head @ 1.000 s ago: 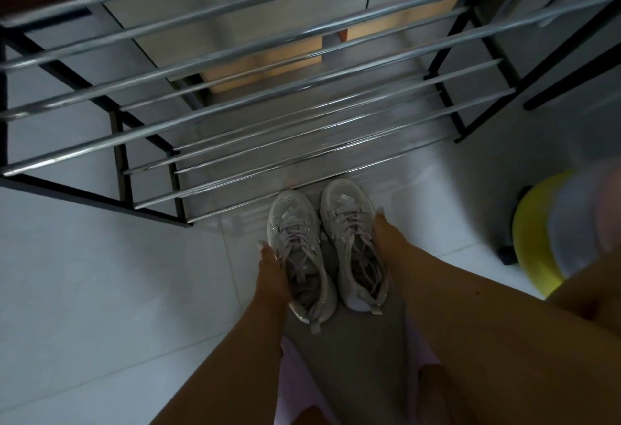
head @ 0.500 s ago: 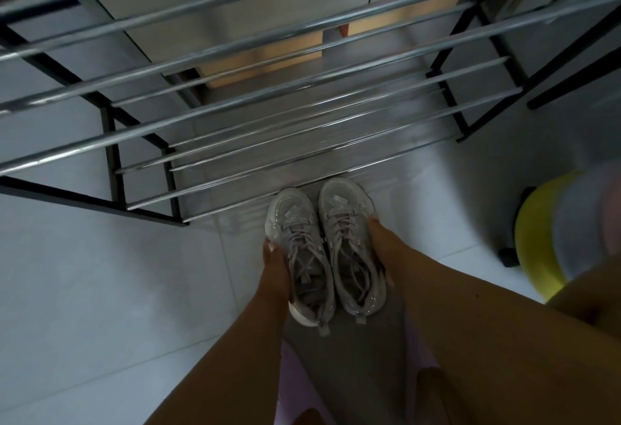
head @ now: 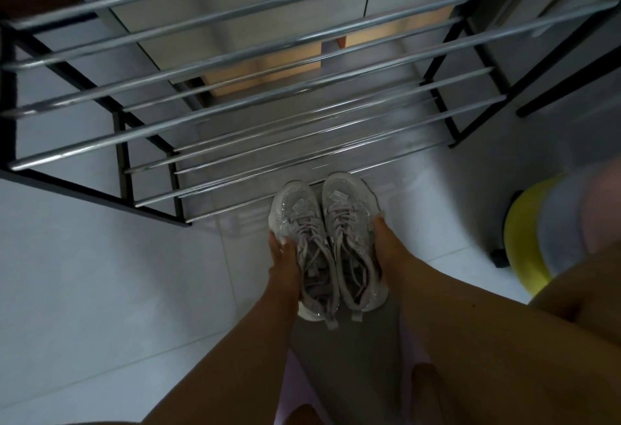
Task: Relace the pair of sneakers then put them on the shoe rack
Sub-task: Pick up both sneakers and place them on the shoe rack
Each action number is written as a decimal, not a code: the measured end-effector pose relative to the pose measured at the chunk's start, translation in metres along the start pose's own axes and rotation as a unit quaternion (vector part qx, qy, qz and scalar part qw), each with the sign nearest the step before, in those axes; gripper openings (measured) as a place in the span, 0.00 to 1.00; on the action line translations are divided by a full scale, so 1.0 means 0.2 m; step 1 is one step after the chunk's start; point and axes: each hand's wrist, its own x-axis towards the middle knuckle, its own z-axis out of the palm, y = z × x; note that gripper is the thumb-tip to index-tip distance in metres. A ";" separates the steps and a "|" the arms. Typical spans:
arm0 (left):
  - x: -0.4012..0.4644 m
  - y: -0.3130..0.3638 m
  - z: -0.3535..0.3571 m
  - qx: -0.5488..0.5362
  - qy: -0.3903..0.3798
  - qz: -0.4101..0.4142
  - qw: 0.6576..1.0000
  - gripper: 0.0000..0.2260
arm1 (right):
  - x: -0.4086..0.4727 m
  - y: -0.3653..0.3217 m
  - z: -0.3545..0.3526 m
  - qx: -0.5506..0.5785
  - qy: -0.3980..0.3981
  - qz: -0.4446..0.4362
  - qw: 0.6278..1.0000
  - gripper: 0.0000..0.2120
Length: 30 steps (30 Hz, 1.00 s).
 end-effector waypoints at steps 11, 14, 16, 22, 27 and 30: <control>-0.21 0.06 0.02 -0.012 -0.005 0.001 1.000 0.28 | -0.67 -0.27 0.01 0.071 0.019 -0.045 0.996 0.43; -0.30 0.06 0.01 -0.029 -0.014 0.019 0.999 0.26 | -0.79 -0.29 0.00 0.028 0.037 -0.053 0.998 0.35; -0.36 0.08 0.02 -0.025 -0.015 0.027 0.999 0.26 | -0.83 -0.27 -0.03 0.047 0.059 -0.043 0.996 0.33; -0.58 0.17 -0.02 -0.057 -0.017 0.065 0.996 0.27 | -1.07 -0.31 -0.03 0.067 0.042 -0.081 0.994 0.36; -0.75 0.28 -0.07 -0.055 -0.024 0.134 0.989 0.23 | -1.22 -0.33 -0.02 0.076 -0.007 -0.120 0.990 0.52; -0.85 0.34 -0.09 -0.055 -0.031 0.167 0.984 0.21 | -1.27 -0.34 -0.04 0.076 -0.026 -0.146 0.986 0.49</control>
